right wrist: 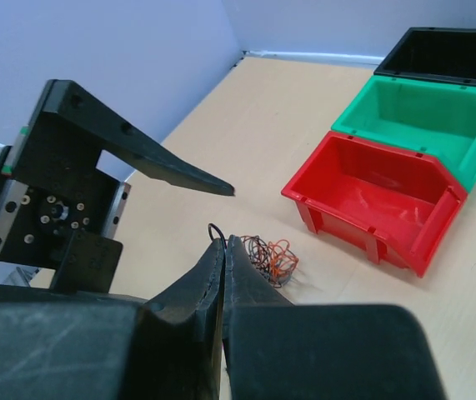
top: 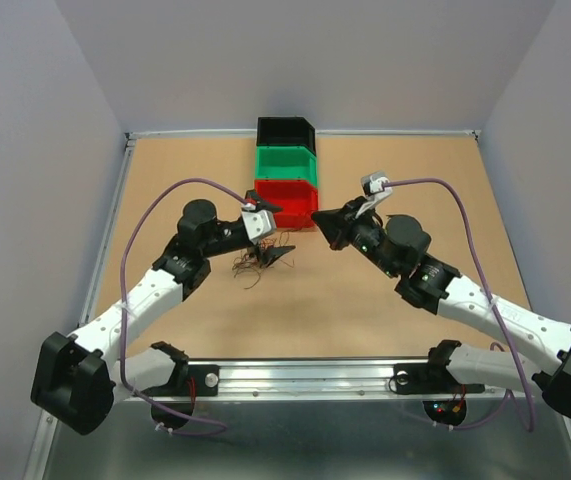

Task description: Untangle the cables

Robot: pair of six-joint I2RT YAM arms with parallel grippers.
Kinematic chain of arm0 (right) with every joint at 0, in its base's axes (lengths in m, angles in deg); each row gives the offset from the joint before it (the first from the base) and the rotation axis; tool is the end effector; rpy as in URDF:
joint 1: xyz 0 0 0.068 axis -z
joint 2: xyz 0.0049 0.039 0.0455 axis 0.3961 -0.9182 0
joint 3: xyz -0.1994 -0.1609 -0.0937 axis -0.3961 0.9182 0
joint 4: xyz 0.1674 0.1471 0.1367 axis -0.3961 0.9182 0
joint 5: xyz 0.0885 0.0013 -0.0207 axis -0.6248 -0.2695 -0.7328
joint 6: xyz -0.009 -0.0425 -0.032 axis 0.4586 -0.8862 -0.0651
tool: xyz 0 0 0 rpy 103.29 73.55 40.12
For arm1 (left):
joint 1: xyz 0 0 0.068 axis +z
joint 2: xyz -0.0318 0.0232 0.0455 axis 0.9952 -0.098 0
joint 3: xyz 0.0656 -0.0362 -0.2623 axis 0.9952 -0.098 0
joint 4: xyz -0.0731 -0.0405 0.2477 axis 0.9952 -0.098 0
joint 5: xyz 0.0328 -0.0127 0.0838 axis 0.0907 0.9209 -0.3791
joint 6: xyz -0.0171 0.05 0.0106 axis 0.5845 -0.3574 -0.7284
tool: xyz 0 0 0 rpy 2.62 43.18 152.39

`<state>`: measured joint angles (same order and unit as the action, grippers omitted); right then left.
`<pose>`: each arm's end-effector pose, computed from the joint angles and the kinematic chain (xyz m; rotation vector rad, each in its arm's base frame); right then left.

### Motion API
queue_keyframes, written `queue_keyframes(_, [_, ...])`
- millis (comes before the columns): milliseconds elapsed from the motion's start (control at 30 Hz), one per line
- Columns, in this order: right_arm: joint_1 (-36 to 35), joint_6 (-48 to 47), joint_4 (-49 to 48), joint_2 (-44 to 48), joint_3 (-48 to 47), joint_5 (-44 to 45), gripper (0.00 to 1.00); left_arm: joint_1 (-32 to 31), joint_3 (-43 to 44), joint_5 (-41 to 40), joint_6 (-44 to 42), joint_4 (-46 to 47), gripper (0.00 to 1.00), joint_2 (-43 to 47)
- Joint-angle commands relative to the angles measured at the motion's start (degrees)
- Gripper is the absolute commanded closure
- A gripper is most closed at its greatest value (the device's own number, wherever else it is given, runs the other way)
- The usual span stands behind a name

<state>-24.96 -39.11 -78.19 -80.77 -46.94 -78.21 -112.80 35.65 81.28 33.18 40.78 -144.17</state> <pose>0.1689 0.1836 0.3404 -0.3090 1.5786 0.8478 0.1997 -0.1358 0.3098 1.2082 1.0571 -0.6222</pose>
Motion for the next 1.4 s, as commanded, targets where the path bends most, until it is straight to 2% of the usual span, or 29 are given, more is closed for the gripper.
queue_keyframes(0, [0.1,-0.4,1.0,-0.4,-5.4,-1.5,0.99,-2.2,4.6,-0.3,0.0,3.5,0.01,-4.0])
queue_keyframes(100, [0.2,0.0,1.0,-0.3,-6.9,-1.9,0.99,-3.5,6.3,-7.6,2.4,7.0,0.03,-8.6])
queue_keyframes(167, [0.1,0.5,1.0,-0.2,-7.6,-2.2,0.99,-3.4,7.0,-9.0,4.2,8.8,0.05,-11.4])
queue_keyframes(267, [0.1,1.9,1.0,0.1,-9.4,-2.4,1.0,-3.5,7.7,-10.4,5.4,10.6,0.25,-16.8])
queue_keyframes(367, [0.1,3.1,0.9,0.6,-10.6,-2.1,0.99,-3.5,7.8,-12.3,6.1,11.0,0.3,-21.0])
queue_keyframes(467, [0.2,3.3,1.6,0.7,-14.3,1.9,0.99,-3.3,7.0,-13.5,5.1,11.8,0.49,-24.1])
queue_keyframes(567, [0.1,1.2,6.2,-0.2,-28.9,9.5,0.99,-3.3,7.4,-16.6,4.3,10.3,0.74,-26.5])
queue_keyframes(600, [0.1,-0.4,7.3,-0.6,-33.3,11.2,0.99,-3.2,8.2,-17.4,4.1,9.9,0.93,-27.3])
queue_keyframes(633, [0.1,-0.8,7.3,-1.5,-44.0,13.0,0.99,-2.3,9.8,-18.7,4.2,5.8,0.98,-28.3])
queue_keyframes(733, [0.1,-5.0,7.7,-8.6,-65.6,21.3,0.99,-1.3,10.7,-18.1,5.1,4.4,1.0,-28.5])
queue_keyframes(767, [0.1,-7.3,10.9,-16.1,-82.2,23.5,1.0,-1.3,10.5,-18.6,5.3,4.3,1.0,-28.3])
queue_keyframes(833, [0.1,-8.9,14.7,-25.6,-95.6,24.7,1.0,-1.1,10.5,-19.6,5.0,3.6,1.0,-27.8])
queue_keyframes(867, [0.1,-9.2,15.4,-26.5,-100.1,26.5,1.0,-0.9,10.4,-20.6,5.3,3.6,1.0,-27.6])
queue_keyframes(900, [0.2,-9.5,15.1,-26.6,-100.2,25.9,1.0,-0.8,10.4,-21.5,5.5,3.7,1.0,-27.4])
queue_keyframes(1000, [0.1,-12.9,2.1,-23.5,-91.8,27.2,1.0,0.1,14.4,-23.7,6.2,0.6,1.0,-30.2])
queue_keyframes(1033, [0.2,-14.2,-3.5,-23.5,-92.3,27.8,0.99,0.6,16.2,-24.6,6.8,-3.6,1.0,-32.7])
queue_keyframes(1100, [0.1,-17.2,-4.7,-26.0,-99.9,26.6,0.99,3.4,19.3,-26.7,9.5,-6.1,1.0,-35.8])
queue_keyframes(1167, [0.2,-17.6,-5.0,-25.4,-100.7,24.7,1.0,6.6,22.5,-25.7,12.2,-7.5,1.0,-37.2])
queue_keyframes(1200, [0.1,-17.1,-6.1,-24.0,-98.7,24.2,0.99,9.1,23.2,-24.4,13.5,-7.7,1.0,-37.6])
queue_keyframes(1267, [0.2,-17.5,-12.5,-16.9,-87.5,25.7,0.99,16.3,24.5,-20.5,18.1,-7.8,1.0,-38.0])
queue_keyframes(1300, [0.1,-17.8,-16.4,-14.7,-84.4,26.6,0.99,18.4,24.4,-19.0,19.2,-7.4,1.0,-38.0])
queue_keyframes(1367, [0.2,-19.1,-17.5,-10.6,-80.2,28.4,0.99,22.6,24.1,-18.3,21.4,-6.3,1.0,-37.6])
